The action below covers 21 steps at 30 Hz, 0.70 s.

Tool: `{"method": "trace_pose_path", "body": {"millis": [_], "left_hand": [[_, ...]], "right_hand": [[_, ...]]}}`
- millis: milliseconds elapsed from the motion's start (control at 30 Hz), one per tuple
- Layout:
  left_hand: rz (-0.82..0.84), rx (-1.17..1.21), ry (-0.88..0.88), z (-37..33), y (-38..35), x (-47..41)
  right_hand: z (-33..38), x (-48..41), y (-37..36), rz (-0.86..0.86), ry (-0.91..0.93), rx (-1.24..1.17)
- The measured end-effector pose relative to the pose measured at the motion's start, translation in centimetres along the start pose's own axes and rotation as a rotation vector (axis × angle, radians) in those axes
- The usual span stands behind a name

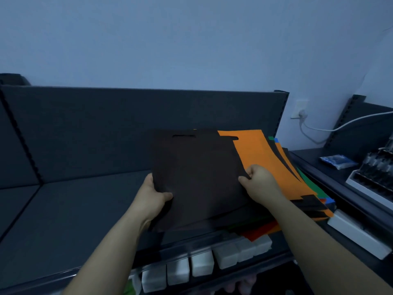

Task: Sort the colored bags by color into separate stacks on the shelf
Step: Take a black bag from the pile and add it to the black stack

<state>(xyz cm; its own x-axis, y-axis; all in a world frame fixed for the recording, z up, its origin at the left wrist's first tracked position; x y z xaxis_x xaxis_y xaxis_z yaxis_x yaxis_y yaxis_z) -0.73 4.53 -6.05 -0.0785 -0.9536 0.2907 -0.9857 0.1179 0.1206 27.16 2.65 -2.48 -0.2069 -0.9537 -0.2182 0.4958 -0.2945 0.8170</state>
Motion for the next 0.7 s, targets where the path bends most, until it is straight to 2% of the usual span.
{"method": "trace_pose_path", "body": {"millis": [167,367,700], "left_hand": [[-0.069,-0.004,0.034,0.9,1.9,0.5],[-0.153,-0.009,-0.009,0.6,3.6,1.4],[-0.384,-0.089,-0.067,1.5,12.7,4.7]], "right_hand": [[1.8,0.1,-1.3,0.031,0.084,-0.008],[3.9,0.0,-2.0,-0.020,0.137,-0.021],[12.0,1.1,-7.0,-0.027,0.315,-0.041]]}}
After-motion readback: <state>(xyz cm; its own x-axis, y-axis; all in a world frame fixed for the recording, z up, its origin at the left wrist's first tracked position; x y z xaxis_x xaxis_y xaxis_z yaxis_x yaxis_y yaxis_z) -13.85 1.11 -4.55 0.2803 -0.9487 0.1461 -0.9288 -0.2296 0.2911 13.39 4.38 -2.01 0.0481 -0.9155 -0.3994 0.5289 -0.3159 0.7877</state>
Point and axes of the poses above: each hand's wrist, its own x-axis away from the middle knuckle, its own y-axis out of the back of the hand, z = x × y, the point moved 5 cm from there along -x, towards the middle knuckle, and after that the axes turned 11 degrees about y, right-handed, at the moved point
